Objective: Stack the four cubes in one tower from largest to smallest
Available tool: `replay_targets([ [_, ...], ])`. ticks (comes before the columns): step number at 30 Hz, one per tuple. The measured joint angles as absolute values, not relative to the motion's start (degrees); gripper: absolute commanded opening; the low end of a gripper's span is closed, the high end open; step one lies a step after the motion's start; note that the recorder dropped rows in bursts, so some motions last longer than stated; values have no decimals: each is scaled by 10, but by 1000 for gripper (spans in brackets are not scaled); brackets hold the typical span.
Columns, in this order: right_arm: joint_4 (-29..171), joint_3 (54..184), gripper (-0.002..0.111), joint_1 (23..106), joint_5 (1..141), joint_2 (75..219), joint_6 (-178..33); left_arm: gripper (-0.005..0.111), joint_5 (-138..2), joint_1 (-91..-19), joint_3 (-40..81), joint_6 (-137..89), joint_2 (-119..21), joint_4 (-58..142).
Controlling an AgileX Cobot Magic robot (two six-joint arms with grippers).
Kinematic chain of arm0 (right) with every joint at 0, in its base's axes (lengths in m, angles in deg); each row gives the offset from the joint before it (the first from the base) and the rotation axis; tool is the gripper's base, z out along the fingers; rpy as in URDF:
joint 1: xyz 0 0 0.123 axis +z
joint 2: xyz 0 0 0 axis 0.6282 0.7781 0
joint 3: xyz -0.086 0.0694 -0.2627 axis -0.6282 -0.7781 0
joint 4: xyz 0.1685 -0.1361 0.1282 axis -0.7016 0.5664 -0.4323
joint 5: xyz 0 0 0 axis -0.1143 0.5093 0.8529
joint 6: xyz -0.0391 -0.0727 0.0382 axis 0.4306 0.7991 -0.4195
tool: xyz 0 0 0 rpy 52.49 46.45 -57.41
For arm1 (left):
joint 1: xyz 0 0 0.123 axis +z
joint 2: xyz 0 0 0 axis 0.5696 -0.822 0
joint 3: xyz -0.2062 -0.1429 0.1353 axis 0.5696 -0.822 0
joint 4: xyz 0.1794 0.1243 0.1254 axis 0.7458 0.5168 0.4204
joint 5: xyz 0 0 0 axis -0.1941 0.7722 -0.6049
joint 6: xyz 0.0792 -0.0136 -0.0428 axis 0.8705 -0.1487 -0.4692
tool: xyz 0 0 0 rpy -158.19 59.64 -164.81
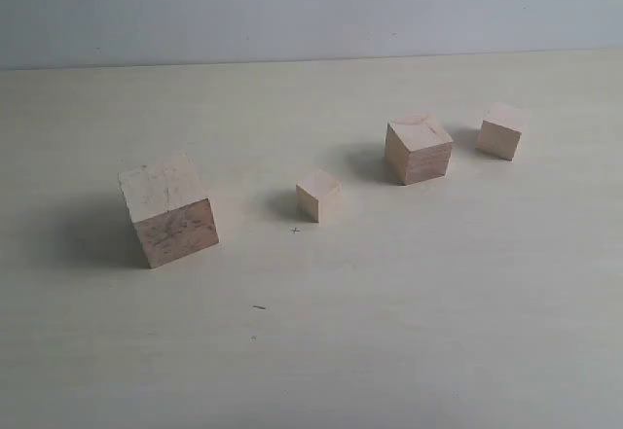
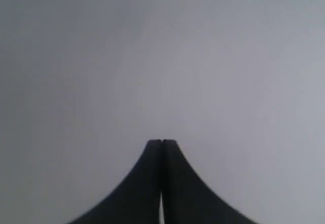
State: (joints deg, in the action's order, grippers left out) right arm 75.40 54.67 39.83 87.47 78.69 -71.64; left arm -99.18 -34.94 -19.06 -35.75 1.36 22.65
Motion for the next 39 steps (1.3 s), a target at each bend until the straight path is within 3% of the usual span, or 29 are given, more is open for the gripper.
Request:
replay_targets([
  [1,754,547,0,398,875,787,-716,0,-958,-348,-152,-318,-43,222],
  [8,754,547,0,398,875,787,-716,0,-368,-347,123,-228,-478,244],
  [11,754,547,0,398,875,787,-716,0,-240,-347,154,-113,-584,184],
  [15,754,547,0,398,875,787,-716,2,-142,-347,155,249,-634,13],
  [18,754,547,0,398,875,787,-716,17,-54,-348,136,509,-656,-100],
  [20,754,547,0,398,875,787,-716,38,-36,-348,128,580,-662,-128],
  [23,754,547,0,398,875,787,-716,83,-36,-348,124,622,-664,-125],
  [25,754,547,0,398,875,787,-716,105,-38,-348,123,637,-664,-123],
  [34,754,547,0,398,875,787,-716,105,-75,-348,108,696,-706,-246],
  [39,754,547,0,398,875,787,-716,105,-178,-365,97,757,-744,-222],
])
